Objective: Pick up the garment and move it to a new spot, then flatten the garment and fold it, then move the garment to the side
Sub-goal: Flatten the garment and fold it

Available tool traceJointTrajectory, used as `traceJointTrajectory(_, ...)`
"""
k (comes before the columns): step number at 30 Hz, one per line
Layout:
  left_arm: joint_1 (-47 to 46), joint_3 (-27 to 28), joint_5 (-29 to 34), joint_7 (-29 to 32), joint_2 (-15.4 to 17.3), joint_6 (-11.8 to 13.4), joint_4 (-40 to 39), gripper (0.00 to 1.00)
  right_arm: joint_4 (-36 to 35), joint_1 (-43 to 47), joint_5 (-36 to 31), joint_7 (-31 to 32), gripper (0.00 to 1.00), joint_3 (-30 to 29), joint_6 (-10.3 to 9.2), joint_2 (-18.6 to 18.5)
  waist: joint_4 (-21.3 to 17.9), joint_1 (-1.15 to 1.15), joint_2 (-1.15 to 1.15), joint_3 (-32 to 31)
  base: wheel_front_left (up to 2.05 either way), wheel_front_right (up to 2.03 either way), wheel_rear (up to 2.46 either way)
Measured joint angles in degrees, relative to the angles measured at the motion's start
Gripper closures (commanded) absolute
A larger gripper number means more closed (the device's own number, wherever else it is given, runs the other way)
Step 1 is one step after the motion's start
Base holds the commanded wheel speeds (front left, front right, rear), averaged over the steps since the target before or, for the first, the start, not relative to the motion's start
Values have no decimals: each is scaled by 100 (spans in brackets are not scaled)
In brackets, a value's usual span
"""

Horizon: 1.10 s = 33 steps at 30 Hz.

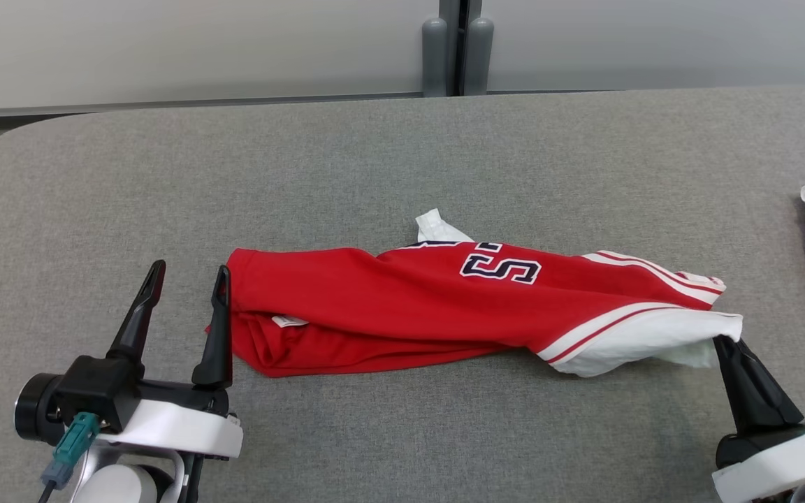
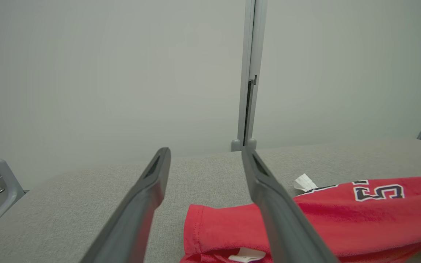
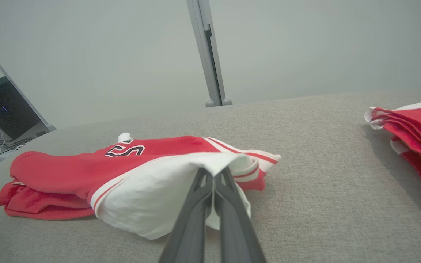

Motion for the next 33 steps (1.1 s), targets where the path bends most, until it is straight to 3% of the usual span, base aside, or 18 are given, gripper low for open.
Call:
traceJointTrajectory(7, -236, -80, 10, -52, -83, -3, -12, 0, 201, -392, 15, 186, 100, -169, 0, 30, 174, 0, 0, 263, 0, 0, 0)
traceJointTrajectory(15, -555, -145, 52, -153, -201, -19, 77, 0, 1182, -1296, 259, 103, 100, -163, 0, -113, 377, 0, 0, 738, 0, 0, 0)
traceJointTrajectory(16, -576, -151, 53, -159, -209, -35, 107, 0, 1290, -1378, 259, 57, 64, -124, 0, -126, 395, 0, 0, 785, 0, 0, 0)
traceJointTrajectory(17, -607, -152, 53, -187, -223, -38, 156, 0, 1457, -1518, 257, -79, 0, -87, 0, -131, 419, 0, 0, 855, 0, 0, 0)
traceJointTrajectory(26, -658, -67, 19, -261, -224, -60, 339, 0, 1184, -1611, -330, -915, 0, -218, 0, -169, 260, 0, 0, 710, 0, 0, 0)
traceJointTrajectory(33, -538, -36, -20, -278, -177, -67, 476, 0, 647, -1314, -755, -879, 0, -309, 0, -86, 143, 0, 0, 387, 0, 0, 0)
